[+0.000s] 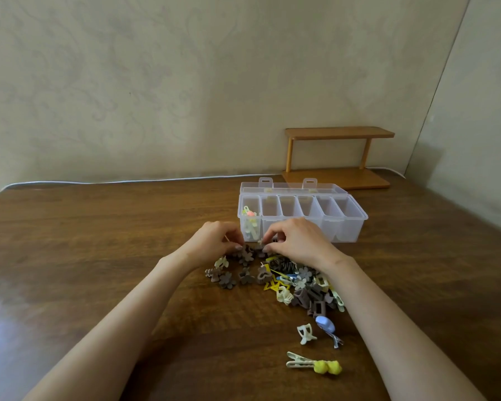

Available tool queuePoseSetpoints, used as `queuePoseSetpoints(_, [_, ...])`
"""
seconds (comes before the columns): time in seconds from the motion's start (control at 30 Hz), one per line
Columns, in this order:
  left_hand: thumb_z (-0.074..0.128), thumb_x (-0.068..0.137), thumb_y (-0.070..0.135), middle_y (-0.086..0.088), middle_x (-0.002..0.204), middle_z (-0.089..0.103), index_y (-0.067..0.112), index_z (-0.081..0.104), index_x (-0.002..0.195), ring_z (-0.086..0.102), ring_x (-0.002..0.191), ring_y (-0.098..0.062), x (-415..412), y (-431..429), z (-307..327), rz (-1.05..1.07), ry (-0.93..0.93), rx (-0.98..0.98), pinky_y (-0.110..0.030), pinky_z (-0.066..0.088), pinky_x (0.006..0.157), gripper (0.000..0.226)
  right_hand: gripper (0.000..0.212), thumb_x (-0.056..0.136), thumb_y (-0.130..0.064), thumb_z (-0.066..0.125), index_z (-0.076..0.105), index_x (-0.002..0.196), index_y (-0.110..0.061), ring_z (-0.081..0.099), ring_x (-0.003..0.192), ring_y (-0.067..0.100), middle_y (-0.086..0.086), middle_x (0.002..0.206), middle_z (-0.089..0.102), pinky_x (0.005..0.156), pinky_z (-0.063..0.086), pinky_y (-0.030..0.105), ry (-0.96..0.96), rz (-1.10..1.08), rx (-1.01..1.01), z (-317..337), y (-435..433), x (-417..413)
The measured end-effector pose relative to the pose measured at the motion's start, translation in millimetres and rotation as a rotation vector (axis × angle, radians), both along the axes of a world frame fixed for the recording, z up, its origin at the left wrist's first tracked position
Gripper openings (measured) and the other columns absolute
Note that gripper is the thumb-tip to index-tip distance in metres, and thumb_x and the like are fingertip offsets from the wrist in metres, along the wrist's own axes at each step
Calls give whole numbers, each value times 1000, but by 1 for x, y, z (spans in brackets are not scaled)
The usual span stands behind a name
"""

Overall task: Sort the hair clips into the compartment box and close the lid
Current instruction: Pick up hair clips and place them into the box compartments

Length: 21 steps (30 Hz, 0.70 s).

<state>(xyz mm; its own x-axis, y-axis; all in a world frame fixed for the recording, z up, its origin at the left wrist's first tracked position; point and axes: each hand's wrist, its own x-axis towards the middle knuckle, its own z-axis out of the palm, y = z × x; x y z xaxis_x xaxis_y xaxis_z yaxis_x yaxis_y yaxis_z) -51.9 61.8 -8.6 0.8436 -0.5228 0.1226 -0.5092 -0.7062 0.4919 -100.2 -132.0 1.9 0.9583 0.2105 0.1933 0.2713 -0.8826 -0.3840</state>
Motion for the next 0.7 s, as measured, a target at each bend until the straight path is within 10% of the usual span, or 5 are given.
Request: queuePoseSetpoints(0.7, [74, 75, 25, 1, 87, 66, 14, 63, 86, 61, 83, -14, -2, 4, 4, -60, 75, -4, -30, 50, 77, 19, 21, 78, -34, 71, 69, 98, -38, 47, 81, 7, -7, 94, 60, 73, 43, 31, -46, 165, -26, -5, 15, -3])
